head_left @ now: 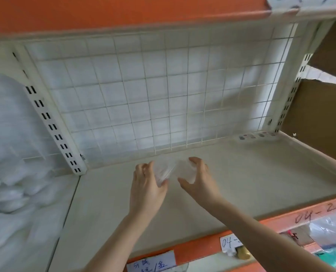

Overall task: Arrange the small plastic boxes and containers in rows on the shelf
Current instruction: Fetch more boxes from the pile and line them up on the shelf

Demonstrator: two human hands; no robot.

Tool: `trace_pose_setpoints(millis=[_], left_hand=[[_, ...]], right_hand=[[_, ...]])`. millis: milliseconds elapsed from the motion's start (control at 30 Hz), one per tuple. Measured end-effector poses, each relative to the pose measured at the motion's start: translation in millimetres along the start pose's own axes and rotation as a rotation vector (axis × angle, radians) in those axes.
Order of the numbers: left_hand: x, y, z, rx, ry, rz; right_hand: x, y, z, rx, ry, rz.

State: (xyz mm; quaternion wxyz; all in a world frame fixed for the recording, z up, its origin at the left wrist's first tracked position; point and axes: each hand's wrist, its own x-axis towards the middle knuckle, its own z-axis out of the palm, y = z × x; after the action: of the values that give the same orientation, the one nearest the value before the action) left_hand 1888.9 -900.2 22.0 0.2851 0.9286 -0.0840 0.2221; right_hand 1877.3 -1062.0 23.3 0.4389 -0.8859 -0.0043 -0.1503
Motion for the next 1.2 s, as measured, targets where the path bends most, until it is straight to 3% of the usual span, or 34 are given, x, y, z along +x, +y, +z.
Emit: trace_pose_setpoints(millis=[633,833,1200], left_hand=[[-1.7,165.9,134.1,-0.067,-0.010,0.166],[-8.0,185.9,160.1,-0.086,0.012,0.116],[-12.4,187.3,176.0,-0.095,-0.031,0.066]], right_hand=[[15.4,144.4,-181.6,-0.131,0.072,0.060],[19.7,167.2,-202.5,-0.136,-0.015,0.110],[20.9,183.6,-195.4,-0.338,-0.001,0.060]])
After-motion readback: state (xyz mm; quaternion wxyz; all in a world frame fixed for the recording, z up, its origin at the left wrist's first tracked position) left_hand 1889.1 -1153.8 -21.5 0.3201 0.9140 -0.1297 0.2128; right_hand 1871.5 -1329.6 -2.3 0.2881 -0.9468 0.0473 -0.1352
